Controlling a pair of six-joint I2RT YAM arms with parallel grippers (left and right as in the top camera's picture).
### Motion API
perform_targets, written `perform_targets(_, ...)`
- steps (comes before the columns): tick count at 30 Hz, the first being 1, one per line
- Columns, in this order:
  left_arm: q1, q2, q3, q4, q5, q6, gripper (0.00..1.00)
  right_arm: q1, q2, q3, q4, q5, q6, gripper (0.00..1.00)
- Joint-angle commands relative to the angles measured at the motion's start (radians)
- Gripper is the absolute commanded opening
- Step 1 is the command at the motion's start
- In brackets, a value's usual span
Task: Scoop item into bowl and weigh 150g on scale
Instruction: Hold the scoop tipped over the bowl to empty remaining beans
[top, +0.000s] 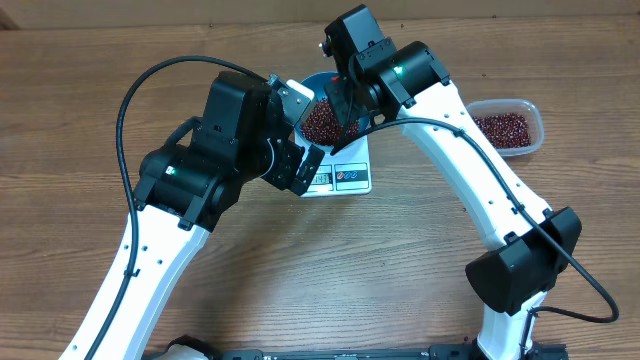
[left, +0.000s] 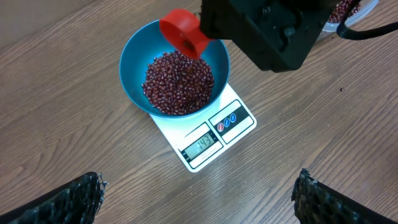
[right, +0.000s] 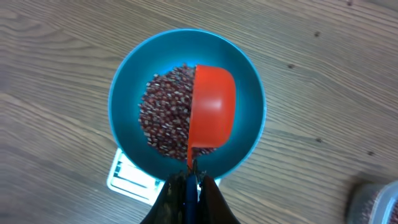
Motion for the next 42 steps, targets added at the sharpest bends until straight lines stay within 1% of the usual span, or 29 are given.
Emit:
perform_targets(1, 0.004, 0.006, 0.007, 0.0, 0.008, -0.01, 0.99, 0.002, -0.048, 0.034, 0.007, -0.038, -0.003, 0.04)
perform_targets(14, 0.004, 0.006, 0.007, 0.0, 0.008, -0.01, 1.0, 0.001, -0.048, 0.034, 0.019, -0.038, -0.004, 0.04)
perform_targets(16, 0.004, 0.006, 0.007, 0.0, 0.008, -0.01, 1.0, 0.001, -0.048, 0.034, 0.023, -0.037, -0.025, 0.04)
perform_targets(18, 0.004, 0.006, 0.007, 0.0, 0.008, -0.01, 1.0, 0.003, -0.049, 0.034, 0.026, 0.015, -0.076, 0.04)
perform_targets(20, 0.004, 0.006, 0.007, 0.0, 0.008, -0.01, 1.0, 0.004, -0.05, 0.034, 0.031, 0.063, -0.08, 0.04)
perform_targets(27, 0.004, 0.006, 0.007, 0.0, 0.008, -0.01, 1.0, 0.013, -0.05, 0.034, 0.034, 0.034, -0.129, 0.04)
perform_targets(42, 0.004, 0.006, 0.007, 0.0, 0.008, -0.01, 1.0, 0.013, -0.05, 0.034, 0.038, 0.014, -0.132, 0.04)
